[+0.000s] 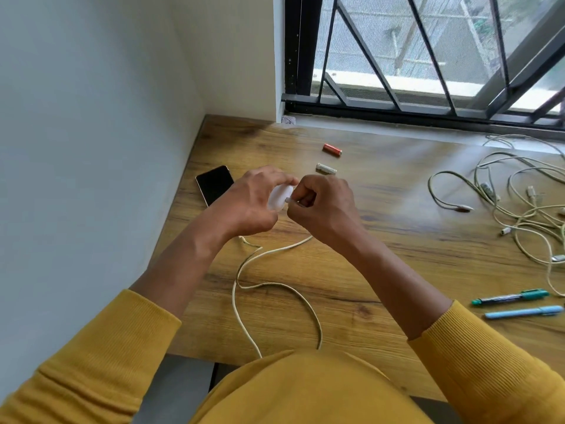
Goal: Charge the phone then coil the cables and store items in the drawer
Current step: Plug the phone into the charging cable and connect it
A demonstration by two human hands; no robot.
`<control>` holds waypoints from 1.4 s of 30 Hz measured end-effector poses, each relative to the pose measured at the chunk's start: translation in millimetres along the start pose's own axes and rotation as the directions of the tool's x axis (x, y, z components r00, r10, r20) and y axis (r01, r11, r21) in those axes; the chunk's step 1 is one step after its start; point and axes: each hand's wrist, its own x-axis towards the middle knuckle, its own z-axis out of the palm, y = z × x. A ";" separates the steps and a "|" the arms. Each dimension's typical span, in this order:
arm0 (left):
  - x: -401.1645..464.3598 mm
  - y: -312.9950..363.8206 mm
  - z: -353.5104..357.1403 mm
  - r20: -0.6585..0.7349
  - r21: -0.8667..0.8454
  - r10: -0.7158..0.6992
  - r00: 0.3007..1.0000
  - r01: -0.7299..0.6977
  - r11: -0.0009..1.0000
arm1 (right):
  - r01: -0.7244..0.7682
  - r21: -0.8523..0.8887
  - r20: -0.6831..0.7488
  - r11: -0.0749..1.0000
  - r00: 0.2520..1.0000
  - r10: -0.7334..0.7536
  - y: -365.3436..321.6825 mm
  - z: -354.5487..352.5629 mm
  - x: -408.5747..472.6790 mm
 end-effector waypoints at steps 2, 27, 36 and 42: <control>1.0 -0.8 -1.9 0.011 0.007 -0.003 1.000 0.003 1.000 | 0.005 -0.020 0.004 1.000 1.000 -0.005 -1.9 1.9 1.9; 58.8 -47.6 31.4 0.046 0.063 -0.213 0.976 0.210 0.976 | -0.151 -0.160 0.054 0.975 0.985 0.162 45.0 10.8 2.1; 53.3 -52.8 34.0 0.016 0.068 -0.174 0.985 0.173 0.983 | -0.160 -0.122 0.076 0.980 0.983 0.170 36.4 13.6 -1.0; 21.8 -37.7 31.8 -0.171 0.002 -0.059 0.984 0.061 0.998 | -0.133 -0.099 0.031 0.986 0.990 0.137 23.3 9.1 -13.4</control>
